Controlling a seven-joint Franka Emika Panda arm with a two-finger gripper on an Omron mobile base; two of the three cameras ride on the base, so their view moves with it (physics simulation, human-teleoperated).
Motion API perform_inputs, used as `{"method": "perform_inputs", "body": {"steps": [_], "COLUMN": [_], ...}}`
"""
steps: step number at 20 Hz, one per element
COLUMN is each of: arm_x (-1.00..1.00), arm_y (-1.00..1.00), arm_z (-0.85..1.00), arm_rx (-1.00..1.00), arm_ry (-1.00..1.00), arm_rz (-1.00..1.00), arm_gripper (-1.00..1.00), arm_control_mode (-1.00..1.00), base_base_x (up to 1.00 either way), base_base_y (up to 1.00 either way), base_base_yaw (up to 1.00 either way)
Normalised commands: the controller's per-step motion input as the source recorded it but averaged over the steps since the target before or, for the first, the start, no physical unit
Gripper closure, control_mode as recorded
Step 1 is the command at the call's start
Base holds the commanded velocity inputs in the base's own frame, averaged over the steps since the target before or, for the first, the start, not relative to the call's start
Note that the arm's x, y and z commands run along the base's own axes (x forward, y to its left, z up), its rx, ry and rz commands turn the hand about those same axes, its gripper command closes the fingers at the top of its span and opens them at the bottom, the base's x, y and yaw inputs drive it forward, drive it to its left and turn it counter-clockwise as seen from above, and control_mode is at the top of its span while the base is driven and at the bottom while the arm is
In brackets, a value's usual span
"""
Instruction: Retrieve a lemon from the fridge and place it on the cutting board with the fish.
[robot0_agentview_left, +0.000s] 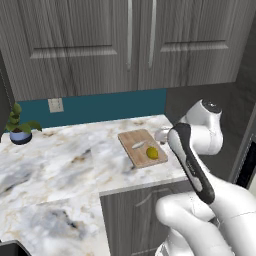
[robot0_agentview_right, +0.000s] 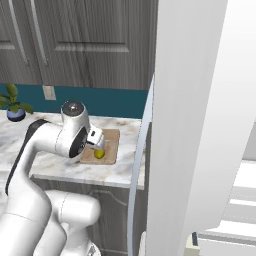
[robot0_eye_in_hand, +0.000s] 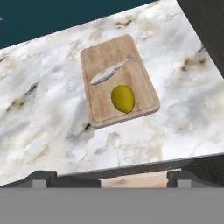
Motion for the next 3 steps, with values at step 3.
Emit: {"method": "perform_inputs", "body": {"steps": [3], "arm_x": [-0.18], "arm_y": [0.0], "arm_z": [0.51], "arm_rx": [-0.1], "arm_ry": [0.0], "arm_rz": [0.0], "arm_gripper": [-1.0], "arm_control_mode": [-1.0], "base_base_x": [0.0], "base_base_y": [0.0], "base_base_yaw": [0.0]}}
